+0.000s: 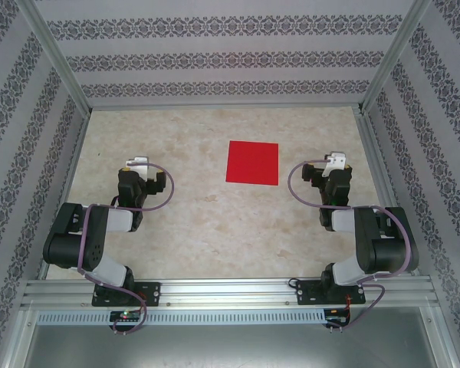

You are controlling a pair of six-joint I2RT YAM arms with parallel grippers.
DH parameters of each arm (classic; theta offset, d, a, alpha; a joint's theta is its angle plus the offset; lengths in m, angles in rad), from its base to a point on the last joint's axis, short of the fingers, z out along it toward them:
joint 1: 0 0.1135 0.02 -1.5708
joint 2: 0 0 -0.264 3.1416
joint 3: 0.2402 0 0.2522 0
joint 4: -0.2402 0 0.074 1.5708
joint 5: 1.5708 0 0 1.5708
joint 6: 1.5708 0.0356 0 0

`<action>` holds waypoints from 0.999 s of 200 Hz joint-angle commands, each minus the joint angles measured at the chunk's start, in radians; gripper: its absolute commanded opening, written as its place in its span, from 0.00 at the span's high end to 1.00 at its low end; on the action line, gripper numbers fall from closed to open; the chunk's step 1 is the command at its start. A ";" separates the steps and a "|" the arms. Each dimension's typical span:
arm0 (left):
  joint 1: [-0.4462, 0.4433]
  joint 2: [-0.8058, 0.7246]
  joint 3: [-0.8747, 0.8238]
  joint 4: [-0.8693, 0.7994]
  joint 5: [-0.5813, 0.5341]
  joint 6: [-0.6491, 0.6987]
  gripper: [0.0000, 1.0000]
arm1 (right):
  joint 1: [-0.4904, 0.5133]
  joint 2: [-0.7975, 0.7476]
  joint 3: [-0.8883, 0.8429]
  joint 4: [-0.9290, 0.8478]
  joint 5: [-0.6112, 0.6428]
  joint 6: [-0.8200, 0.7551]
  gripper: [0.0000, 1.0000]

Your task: Fold a paper plane with a square sheet of paper (pick it up from the middle)

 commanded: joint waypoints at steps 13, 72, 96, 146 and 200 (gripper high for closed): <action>0.012 -0.078 0.044 -0.072 -0.071 -0.011 0.00 | -0.003 -0.078 -0.012 0.009 0.053 0.020 0.02; 0.009 -0.307 0.158 -0.480 -0.193 -0.176 0.00 | 0.032 -0.339 0.186 -0.614 0.158 0.146 0.02; 0.010 -0.360 0.233 -0.671 -0.184 -0.280 0.00 | 0.053 -0.364 0.275 -0.805 0.099 0.220 0.02; 0.010 -0.393 0.332 -0.837 -0.006 -0.376 0.00 | 0.164 -0.240 0.455 -0.989 -0.012 0.456 0.02; 0.010 -0.376 0.381 -0.929 0.105 -0.386 0.00 | 0.416 0.084 0.699 -1.079 0.043 0.580 0.02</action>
